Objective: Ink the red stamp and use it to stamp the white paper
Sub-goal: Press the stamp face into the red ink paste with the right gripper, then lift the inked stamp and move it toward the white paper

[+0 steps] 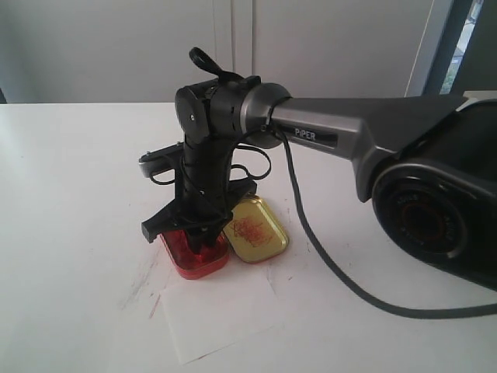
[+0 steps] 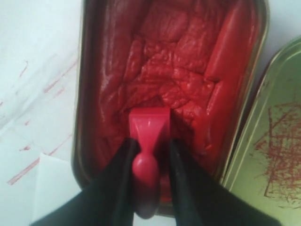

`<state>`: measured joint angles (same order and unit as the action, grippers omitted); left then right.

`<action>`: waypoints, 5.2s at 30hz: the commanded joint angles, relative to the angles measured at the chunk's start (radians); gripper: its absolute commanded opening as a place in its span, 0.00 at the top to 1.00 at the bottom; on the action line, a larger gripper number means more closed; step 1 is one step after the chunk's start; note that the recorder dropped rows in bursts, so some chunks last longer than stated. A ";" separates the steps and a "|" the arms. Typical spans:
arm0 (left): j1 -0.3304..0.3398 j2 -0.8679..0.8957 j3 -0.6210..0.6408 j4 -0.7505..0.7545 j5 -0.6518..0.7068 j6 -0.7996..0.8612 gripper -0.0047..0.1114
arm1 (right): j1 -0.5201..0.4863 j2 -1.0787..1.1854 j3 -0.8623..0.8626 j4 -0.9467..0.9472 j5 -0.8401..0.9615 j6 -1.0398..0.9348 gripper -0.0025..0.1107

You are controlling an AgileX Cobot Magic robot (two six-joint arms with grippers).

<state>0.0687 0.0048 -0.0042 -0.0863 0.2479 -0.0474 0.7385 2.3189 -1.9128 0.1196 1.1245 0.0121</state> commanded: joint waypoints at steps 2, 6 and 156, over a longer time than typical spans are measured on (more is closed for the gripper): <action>-0.001 -0.005 0.004 -0.009 0.004 0.001 0.96 | -0.002 0.045 0.003 -0.017 0.006 -0.012 0.98; -0.001 -0.005 0.004 -0.009 0.004 0.001 0.96 | -0.002 0.049 0.003 -0.020 0.008 -0.012 0.98; -0.001 -0.005 0.004 -0.009 0.002 0.001 0.96 | 0.116 -0.333 0.321 -0.044 -0.033 0.004 0.98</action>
<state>0.0687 0.0048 -0.0042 -0.0863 0.2479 -0.0474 0.8527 2.0282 -1.6446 0.0781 1.1324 0.0122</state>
